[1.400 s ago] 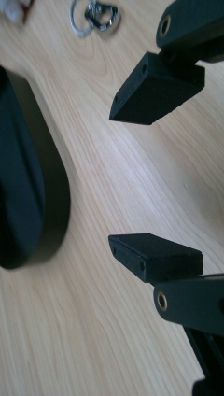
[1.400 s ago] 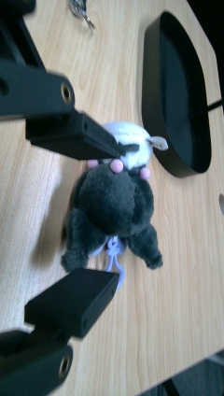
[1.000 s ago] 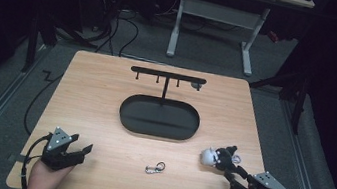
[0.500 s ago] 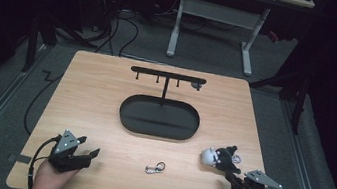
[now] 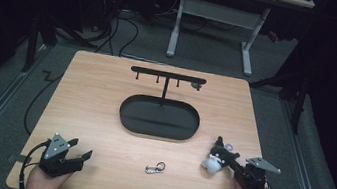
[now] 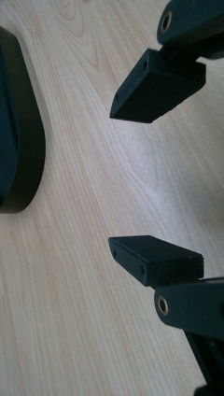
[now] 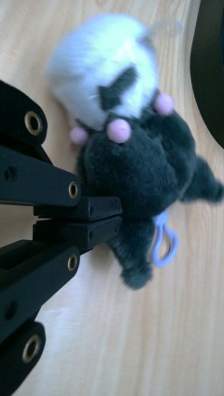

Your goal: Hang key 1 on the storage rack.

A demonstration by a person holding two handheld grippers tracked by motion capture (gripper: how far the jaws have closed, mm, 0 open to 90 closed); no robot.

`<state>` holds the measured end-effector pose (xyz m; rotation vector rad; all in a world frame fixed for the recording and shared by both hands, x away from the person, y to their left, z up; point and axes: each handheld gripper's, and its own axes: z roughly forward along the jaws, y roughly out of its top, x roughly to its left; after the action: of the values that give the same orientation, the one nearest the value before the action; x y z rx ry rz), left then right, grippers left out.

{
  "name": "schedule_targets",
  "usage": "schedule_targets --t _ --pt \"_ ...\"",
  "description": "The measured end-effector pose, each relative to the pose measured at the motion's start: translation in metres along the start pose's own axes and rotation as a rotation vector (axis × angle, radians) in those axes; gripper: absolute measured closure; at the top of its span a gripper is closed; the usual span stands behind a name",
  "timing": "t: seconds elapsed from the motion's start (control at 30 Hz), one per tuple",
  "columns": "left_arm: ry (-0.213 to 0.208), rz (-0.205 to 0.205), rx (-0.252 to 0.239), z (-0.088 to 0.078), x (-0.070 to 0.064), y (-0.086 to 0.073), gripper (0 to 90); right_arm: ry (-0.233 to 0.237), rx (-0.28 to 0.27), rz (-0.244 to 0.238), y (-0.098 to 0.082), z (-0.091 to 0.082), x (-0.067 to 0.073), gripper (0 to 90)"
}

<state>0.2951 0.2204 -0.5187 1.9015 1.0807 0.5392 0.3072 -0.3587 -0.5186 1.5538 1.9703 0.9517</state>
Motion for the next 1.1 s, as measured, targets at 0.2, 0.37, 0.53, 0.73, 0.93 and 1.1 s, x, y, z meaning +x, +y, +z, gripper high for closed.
schedule_targets --t 0.2,0.37,0.53,0.73,0.93,1.1 --pt "0.02 -0.012 0.014 -0.004 0.001 -0.006 32.9 0.051 0.001 -0.048 0.01 0.016 0.0 88.3" --pt "0.029 -0.015 0.015 -0.01 0.002 -0.01 32.8 0.073 -0.003 -0.094 0.019 0.026 0.003 88.5" --pt "0.033 -0.017 0.018 -0.015 0.003 -0.013 32.8 0.129 -0.001 -0.093 0.022 0.032 0.008 89.2" --pt "0.038 -0.022 0.012 -0.017 0.004 -0.014 32.8 0.14 0.0 -0.114 0.024 0.034 0.014 89.2" --pt "0.038 -0.019 0.003 -0.017 0.005 -0.012 32.8 0.116 -0.011 -0.101 0.022 0.03 0.013 87.5" --pt "0.032 -0.011 0.001 -0.014 0.004 -0.01 32.8 0.098 -0.015 -0.077 0.019 0.024 0.009 85.7"
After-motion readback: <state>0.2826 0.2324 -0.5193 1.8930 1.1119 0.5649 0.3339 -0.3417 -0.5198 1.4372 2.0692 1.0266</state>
